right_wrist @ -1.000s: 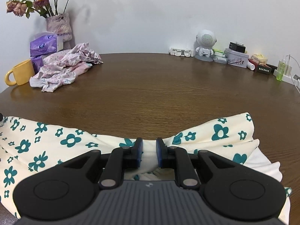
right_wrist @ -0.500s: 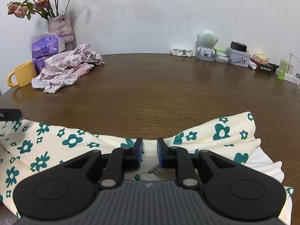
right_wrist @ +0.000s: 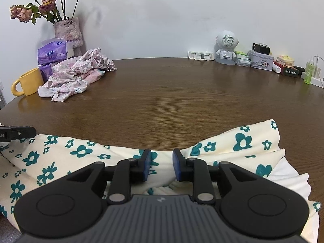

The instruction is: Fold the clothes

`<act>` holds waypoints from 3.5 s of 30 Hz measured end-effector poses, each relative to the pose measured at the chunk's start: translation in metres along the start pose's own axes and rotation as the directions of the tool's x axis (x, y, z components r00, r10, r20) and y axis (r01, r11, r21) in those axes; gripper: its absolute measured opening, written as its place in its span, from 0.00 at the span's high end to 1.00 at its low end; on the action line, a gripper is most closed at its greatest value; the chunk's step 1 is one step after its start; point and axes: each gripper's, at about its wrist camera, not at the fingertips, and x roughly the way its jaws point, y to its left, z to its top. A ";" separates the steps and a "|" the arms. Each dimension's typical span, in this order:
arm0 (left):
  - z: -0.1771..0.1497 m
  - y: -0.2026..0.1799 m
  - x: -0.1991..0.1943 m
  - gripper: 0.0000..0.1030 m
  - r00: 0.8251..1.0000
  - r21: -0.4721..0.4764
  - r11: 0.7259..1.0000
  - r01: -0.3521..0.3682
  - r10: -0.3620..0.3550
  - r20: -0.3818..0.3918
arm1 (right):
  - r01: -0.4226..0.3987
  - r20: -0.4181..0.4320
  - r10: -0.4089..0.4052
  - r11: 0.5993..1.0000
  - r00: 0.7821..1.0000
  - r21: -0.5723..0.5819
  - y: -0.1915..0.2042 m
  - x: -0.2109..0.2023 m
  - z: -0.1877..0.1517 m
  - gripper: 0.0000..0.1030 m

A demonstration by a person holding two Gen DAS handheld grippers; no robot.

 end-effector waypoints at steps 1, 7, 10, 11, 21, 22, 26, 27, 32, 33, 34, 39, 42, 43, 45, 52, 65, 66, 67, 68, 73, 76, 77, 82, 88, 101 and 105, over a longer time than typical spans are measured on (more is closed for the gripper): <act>-0.001 0.004 -0.002 0.89 1.000 -0.007 1.000 -0.001 0.001 0.003 | 0.001 0.000 -0.001 1.000 1.000 -0.002 0.000 0.000 0.000 0.77; -0.004 0.025 -0.013 0.90 1.000 -0.049 0.999 -0.003 0.004 0.020 | -0.002 0.000 0.002 1.000 1.000 -0.010 0.002 0.000 0.000 0.77; -0.005 0.036 -0.019 0.90 0.999 -0.063 0.998 -0.023 0.025 0.031 | -0.005 0.000 0.005 1.000 1.000 -0.006 0.002 0.000 -0.001 0.77; -0.005 0.041 -0.021 0.89 0.999 -0.070 0.997 -0.031 0.033 0.034 | -0.005 0.000 0.005 1.000 1.000 -0.007 0.002 0.000 -0.001 0.77; -0.007 0.081 -0.038 0.92 0.994 -0.114 0.990 -0.088 0.094 0.050 | 0.000 -0.001 0.000 1.000 1.000 -0.015 0.003 0.000 -0.001 0.76; -0.007 0.086 -0.039 0.93 0.995 -0.126 0.989 -0.081 0.088 0.051 | 0.000 -0.001 0.000 1.000 1.000 -0.015 0.004 0.000 -0.001 0.76; -0.006 0.093 -0.040 0.95 0.995 -0.136 0.988 -0.078 0.085 0.050 | 0.004 -0.002 -0.004 1.000 1.000 -0.021 0.005 0.000 -0.001 0.76; -0.006 0.094 -0.041 0.95 0.995 -0.135 0.988 -0.078 0.086 0.051 | 0.005 -0.002 -0.005 1.000 1.000 -0.023 0.005 0.000 -0.001 0.76; -0.009 0.101 -0.046 0.95 0.995 -0.149 0.987 -0.066 0.077 0.064 | 0.004 -0.002 -0.005 1.000 1.000 -0.023 0.005 0.000 -0.001 0.76; -0.009 0.101 -0.046 0.95 0.995 -0.150 0.987 -0.065 0.076 0.065 | 0.005 -0.002 -0.005 1.000 1.000 -0.023 0.005 0.000 0.000 0.76; -0.009 0.102 -0.047 0.95 0.995 -0.151 0.986 -0.064 0.075 0.066 | 0.005 -0.002 -0.005 1.000 1.000 -0.023 0.005 0.000 -0.001 0.76; -0.011 0.101 -0.053 0.95 0.992 -0.156 0.985 -0.072 0.087 0.090 | 0.005 -0.002 -0.005 1.000 1.000 -0.023 0.006 0.000 -0.001 0.76; -0.011 0.103 -0.058 0.95 0.989 -0.174 0.982 -0.076 0.096 0.110 | 0.005 -0.002 -0.005 1.000 1.000 -0.023 0.006 0.000 -0.001 0.76; -0.012 0.103 -0.059 0.95 0.988 -0.176 0.981 -0.082 0.103 0.116 | 0.006 -0.003 -0.006 1.000 1.000 -0.024 0.006 0.000 0.000 0.76; -0.013 0.105 -0.062 0.90 0.984 -0.180 0.978 -0.108 0.131 0.118 | 0.006 -0.003 -0.006 1.000 1.000 -0.024 0.006 0.000 0.000 0.76; -0.015 0.114 -0.064 0.80 0.982 -0.207 0.969 -0.137 0.160 0.102 | 0.007 -0.004 -0.007 1.000 1.000 -0.026 0.006 0.000 0.000 0.76; -0.014 0.101 -0.084 0.35 0.966 -0.205 0.973 -0.106 0.150 0.209 | -0.015 -0.009 0.015 0.999 1.000 -0.035 0.009 0.000 0.002 0.62; -0.012 0.098 -0.086 0.32 0.966 -0.205 0.974 -0.091 0.136 0.220 | -0.015 -0.009 0.015 0.999 1.000 -0.035 0.010 0.000 0.002 0.60; -0.011 0.094 -0.088 0.25 0.966 -0.203 0.976 -0.074 0.120 0.228 | -0.015 -0.009 0.015 0.999 1.000 -0.036 0.010 0.000 0.002 0.57; -0.010 0.089 -0.089 0.20 0.968 -0.196 0.979 -0.060 0.105 0.229 | -0.023 -0.010 0.023 0.999 1.000 -0.034 0.010 0.000 0.002 0.55; -0.010 0.051 -0.082 0.17 0.981 -0.083 0.996 -0.010 0.026 0.192 | -0.096 -0.001 0.096 0.995 0.995 -0.002 0.008 0.000 0.004 0.31; -0.011 0.026 -0.073 0.15 0.987 -0.025 1.000 0.017 -0.013 0.162 | -0.154 0.022 0.154 0.988 0.988 0.028 0.005 -0.002 0.004 0.17; -0.011 0.018 -0.070 0.15 0.988 -0.010 1.000 0.023 -0.022 0.155 | -0.167 0.028 0.166 0.985 0.986 0.032 0.005 -0.003 0.004 0.16; -0.016 -0.011 -0.064 0.08 0.988 0.014 0.999 0.031 -0.033 0.151 | -0.216 0.052 0.213 0.975 0.976 0.051 -0.001 -0.012 0.007 0.01; -0.019 -0.034 -0.059 0.05 0.987 -0.001 1.000 0.010 -0.010 0.159 | -0.168 0.107 0.162 0.985 0.981 0.043 -0.014 -0.033 0.011 0.01; -0.010 -0.095 -0.028 0.06 0.987 0.069 0.988 0.140 -0.144 0.065 | 0.152 0.196 -0.131 0.983 0.972 -0.099 -0.031 -0.060 -0.001 0.00; -0.010 -0.126 -0.016 0.09 0.982 0.114 0.978 0.177 -0.182 0.044 | 0.103 0.143 -0.088 0.990 0.986 -0.101 -0.044 -0.054 -0.001 0.01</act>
